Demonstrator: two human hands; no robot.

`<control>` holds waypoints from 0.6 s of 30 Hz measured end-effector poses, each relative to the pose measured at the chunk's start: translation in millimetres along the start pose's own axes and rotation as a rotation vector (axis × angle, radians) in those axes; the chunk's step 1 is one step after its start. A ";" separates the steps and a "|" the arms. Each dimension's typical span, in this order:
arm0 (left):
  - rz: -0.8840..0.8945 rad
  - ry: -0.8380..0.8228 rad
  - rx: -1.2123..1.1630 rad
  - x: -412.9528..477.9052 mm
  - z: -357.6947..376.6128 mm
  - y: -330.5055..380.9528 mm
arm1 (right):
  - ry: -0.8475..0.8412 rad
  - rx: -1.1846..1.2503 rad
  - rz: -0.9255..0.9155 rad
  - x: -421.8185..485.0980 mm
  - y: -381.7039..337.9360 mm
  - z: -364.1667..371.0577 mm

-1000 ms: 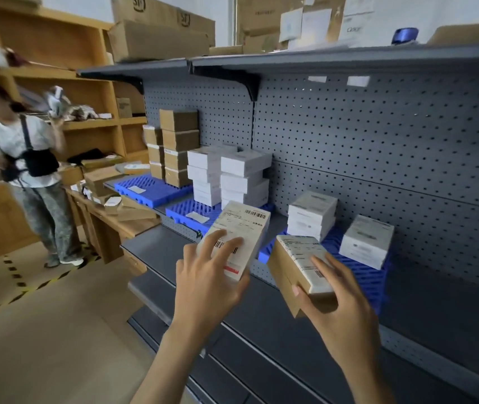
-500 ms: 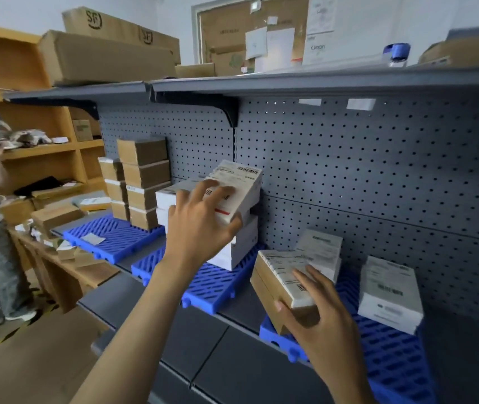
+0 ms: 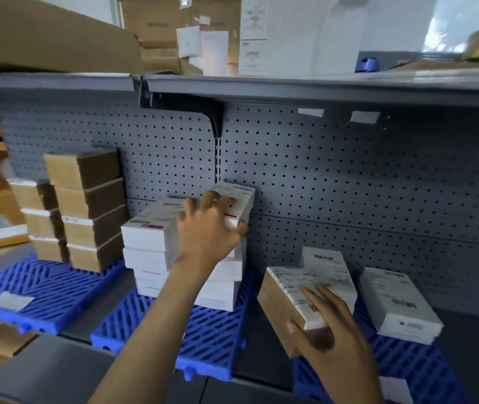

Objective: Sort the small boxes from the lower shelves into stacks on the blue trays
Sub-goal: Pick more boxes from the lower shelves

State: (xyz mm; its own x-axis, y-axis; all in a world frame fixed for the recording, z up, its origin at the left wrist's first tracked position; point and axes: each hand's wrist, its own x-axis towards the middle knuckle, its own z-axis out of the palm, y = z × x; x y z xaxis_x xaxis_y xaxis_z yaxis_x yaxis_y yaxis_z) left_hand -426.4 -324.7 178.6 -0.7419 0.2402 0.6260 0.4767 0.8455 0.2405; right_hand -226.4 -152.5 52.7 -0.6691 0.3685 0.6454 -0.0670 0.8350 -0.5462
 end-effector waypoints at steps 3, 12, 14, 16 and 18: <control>-0.003 0.003 -0.046 6.3 10.9 -9.8 | 0.007 -0.061 0.026 -6.9 -6.5 7.9; 0.034 -0.013 -0.104 12.1 12.7 -15.6 | 0.074 -0.164 0.095 -41.0 -38.6 4.9; 0.079 -0.004 -0.096 4.0 7.6 -20.9 | 0.104 -0.152 0.071 -47.2 -52.4 0.1; 0.116 0.031 -0.084 -10.6 -1.8 -27.5 | 0.089 -0.142 0.059 -52.6 -65.2 -5.3; 0.141 0.067 -0.066 -32.3 -13.8 -35.8 | 0.041 -0.118 0.070 -59.9 -75.2 -10.0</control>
State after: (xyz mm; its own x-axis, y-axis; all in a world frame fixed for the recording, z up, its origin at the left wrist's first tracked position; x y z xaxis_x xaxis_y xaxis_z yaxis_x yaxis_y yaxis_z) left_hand -413.0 -369.3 160.0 -0.6334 0.3200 0.7045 0.6056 0.7718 0.1939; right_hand -173.9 -233.3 60.5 -0.6378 0.4420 0.6307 0.0679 0.8480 -0.5256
